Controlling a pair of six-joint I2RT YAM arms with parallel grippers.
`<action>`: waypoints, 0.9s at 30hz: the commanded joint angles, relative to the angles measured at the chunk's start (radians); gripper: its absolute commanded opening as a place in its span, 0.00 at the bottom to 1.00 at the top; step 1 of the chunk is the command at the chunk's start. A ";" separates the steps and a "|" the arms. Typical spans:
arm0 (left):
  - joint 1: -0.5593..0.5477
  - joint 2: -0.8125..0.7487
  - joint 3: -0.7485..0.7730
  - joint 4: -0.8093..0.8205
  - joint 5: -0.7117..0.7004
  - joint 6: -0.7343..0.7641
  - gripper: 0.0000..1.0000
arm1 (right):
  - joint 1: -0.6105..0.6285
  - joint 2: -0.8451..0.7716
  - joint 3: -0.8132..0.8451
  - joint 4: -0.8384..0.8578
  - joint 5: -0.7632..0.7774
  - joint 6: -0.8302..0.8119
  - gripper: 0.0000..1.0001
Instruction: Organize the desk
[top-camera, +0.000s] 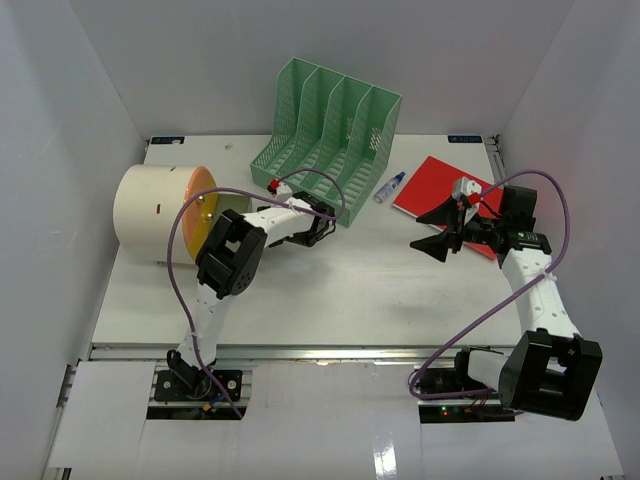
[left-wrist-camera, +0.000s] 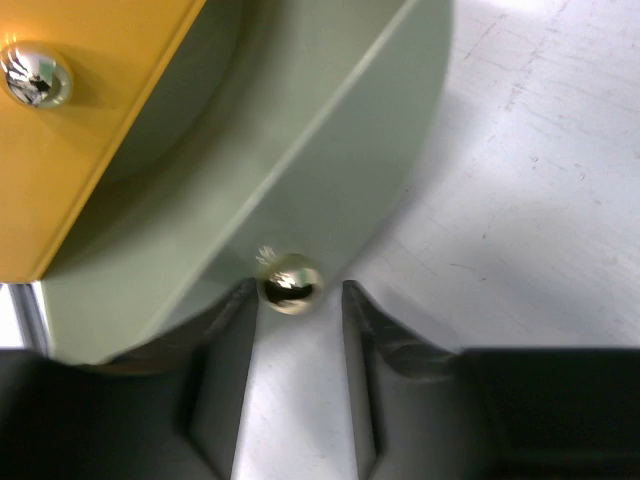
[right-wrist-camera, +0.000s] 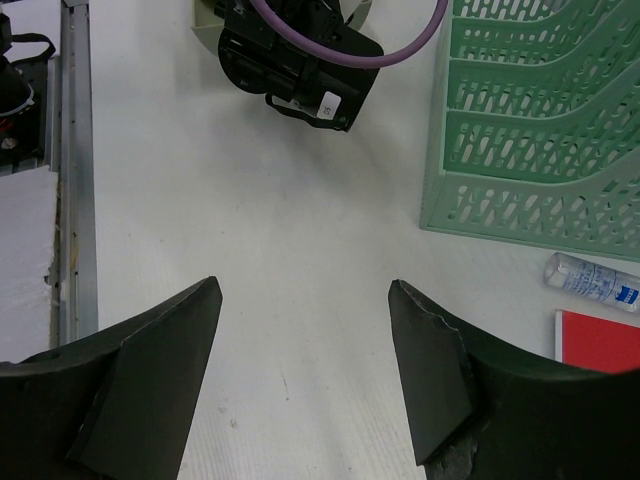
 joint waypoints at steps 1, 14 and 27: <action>0.008 -0.093 -0.001 -0.049 0.000 -0.021 0.56 | -0.007 -0.018 0.020 -0.013 -0.022 -0.019 0.74; -0.043 -0.293 -0.150 0.376 0.256 0.494 0.93 | -0.009 0.011 0.022 0.021 0.025 0.063 0.74; -0.067 -0.804 -0.505 0.854 0.948 0.810 0.98 | 0.066 0.145 0.098 0.160 0.542 0.372 0.75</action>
